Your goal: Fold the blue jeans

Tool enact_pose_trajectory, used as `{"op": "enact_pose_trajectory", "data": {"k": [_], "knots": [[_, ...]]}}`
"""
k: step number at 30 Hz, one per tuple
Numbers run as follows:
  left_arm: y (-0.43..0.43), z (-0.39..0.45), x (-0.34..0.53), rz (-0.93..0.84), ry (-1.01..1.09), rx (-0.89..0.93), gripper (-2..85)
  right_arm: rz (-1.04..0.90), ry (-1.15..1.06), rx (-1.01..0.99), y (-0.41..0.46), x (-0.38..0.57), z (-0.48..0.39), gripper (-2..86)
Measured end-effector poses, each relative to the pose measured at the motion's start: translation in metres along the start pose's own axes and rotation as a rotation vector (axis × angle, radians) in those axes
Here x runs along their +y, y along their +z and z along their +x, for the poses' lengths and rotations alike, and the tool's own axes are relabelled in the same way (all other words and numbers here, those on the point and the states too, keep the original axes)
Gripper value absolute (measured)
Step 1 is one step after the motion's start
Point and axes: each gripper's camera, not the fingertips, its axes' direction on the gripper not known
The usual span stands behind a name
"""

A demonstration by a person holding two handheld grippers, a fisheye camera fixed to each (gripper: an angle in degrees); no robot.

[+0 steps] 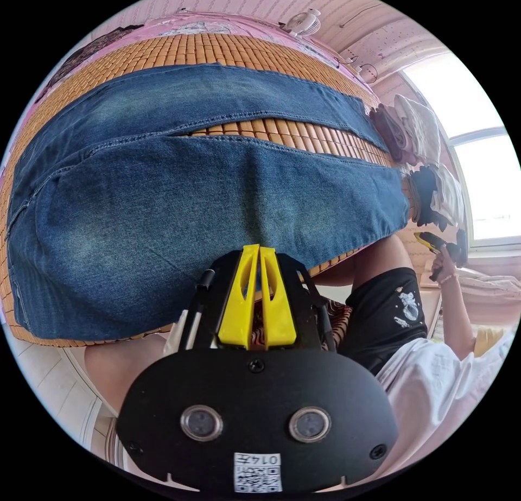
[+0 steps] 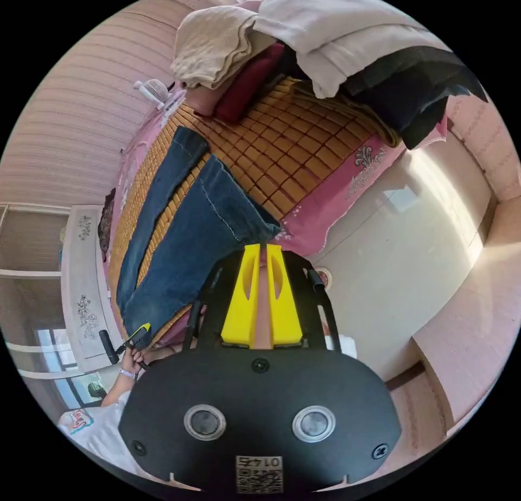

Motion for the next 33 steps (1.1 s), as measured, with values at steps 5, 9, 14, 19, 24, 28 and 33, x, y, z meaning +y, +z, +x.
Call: {"op": "enact_pose_trajectory", "data": {"k": [5, 9, 14, 19, 24, 28, 33], "knots": [[-0.009, 0.000, 0.002, 0.041, -0.003, 0.008, -1.0, 0.092, -0.212, 0.384, 0.015, 0.003, -0.065, 0.1], [-0.008, 0.001, -0.005, 0.039, -0.003, -0.013, -1.0, 0.109, -0.401, 0.323, 0.039, -0.019, -0.123, -0.2], [-0.004, 0.000, -0.010, 0.012, 0.026, -0.054, -1.0, 0.072, -0.475, 0.364, 0.097, -0.067, -0.180, -0.3], [-0.007, -0.012, -0.013, -0.040, 0.051, -0.011, -1.0, 0.031, -0.433, 0.432, 0.135, -0.090, -0.172, -0.4], [-0.015, -0.022, -0.004, -0.025, 0.052, 0.003, -1.0, -0.014, -0.494, 0.505, 0.144, -0.090, -0.185, -0.5], [-0.022, -0.027, 0.007, 0.007, 0.015, -0.006, -1.0, 0.278, -0.271, 0.606, 0.115, -0.074, -0.172, -0.7], [-0.038, -0.053, 0.029, 0.071, -0.106, 0.088, -1.0, 0.207, -0.281, 0.433, 0.104, -0.049, -0.142, -0.9]]}}
